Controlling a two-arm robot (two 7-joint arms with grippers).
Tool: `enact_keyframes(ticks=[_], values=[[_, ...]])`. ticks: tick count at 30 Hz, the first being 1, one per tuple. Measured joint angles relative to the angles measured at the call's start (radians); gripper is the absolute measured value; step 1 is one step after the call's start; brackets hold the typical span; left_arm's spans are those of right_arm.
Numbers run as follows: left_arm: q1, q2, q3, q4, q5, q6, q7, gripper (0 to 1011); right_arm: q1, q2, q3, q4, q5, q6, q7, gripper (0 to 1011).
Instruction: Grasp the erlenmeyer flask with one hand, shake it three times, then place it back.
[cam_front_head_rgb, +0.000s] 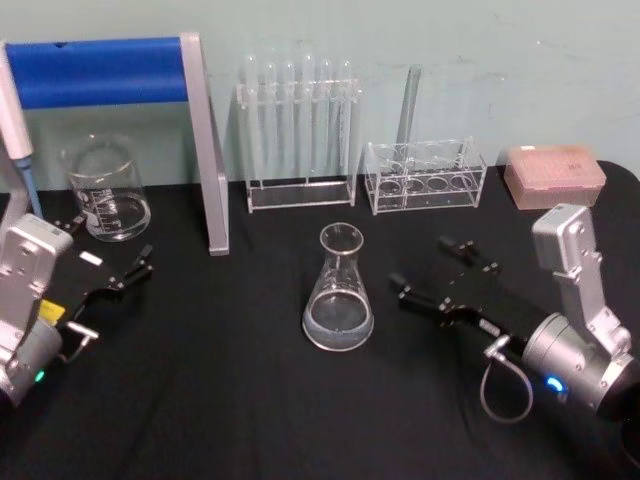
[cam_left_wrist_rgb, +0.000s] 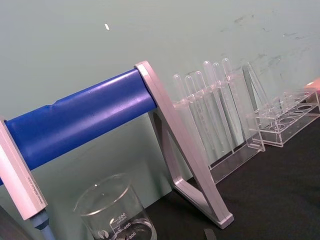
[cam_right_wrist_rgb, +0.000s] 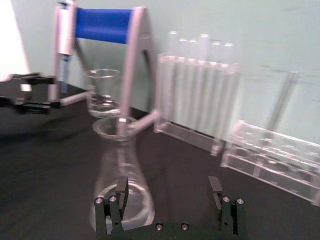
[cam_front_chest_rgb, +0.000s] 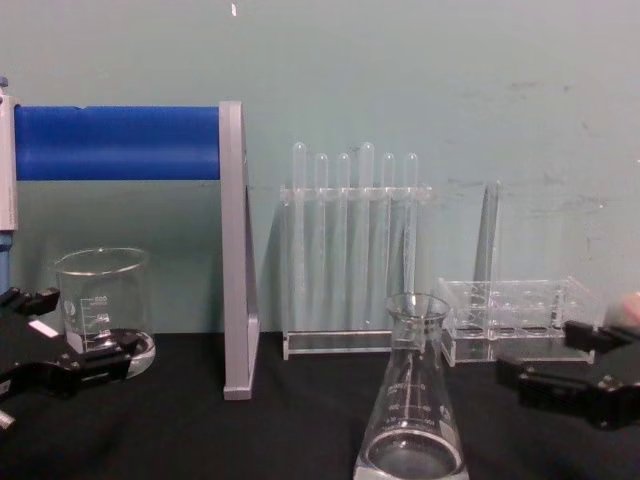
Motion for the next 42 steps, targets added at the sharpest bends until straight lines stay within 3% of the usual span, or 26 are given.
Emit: enact_keyframes(ticks=[5, 12, 20, 26, 29, 42], values=[[0.000, 0.000, 0.000, 0.000, 0.000, 0.000, 0.000, 1001, 0.021, -0.016, 0.024, 0.027, -0.033, -0.017, -0.046, 1000], [0.000, 0.000, 0.000, 0.000, 0.000, 0.000, 0.000, 1001, 0.086, -0.062, 0.034, 0.101, -0.137, -0.053, -0.142, 1000], [0.000, 0.000, 0.000, 0.000, 0.000, 0.000, 0.000, 1001, 0.170, -0.114, 0.010, 0.223, -0.320, -0.134, -0.280, 1000], [0.000, 0.000, 0.000, 0.000, 0.000, 0.000, 0.000, 1001, 0.202, -0.129, -0.011, 0.288, -0.442, -0.186, -0.357, 1000], [0.000, 0.000, 0.000, 0.000, 0.000, 0.000, 0.000, 1001, 0.207, -0.133, -0.014, 0.299, -0.463, -0.194, -0.369, 1000], [0.000, 0.000, 0.000, 0.000, 0.000, 0.000, 0.000, 1001, 0.205, -0.131, -0.013, 0.294, -0.455, -0.193, -0.365, 1000]])
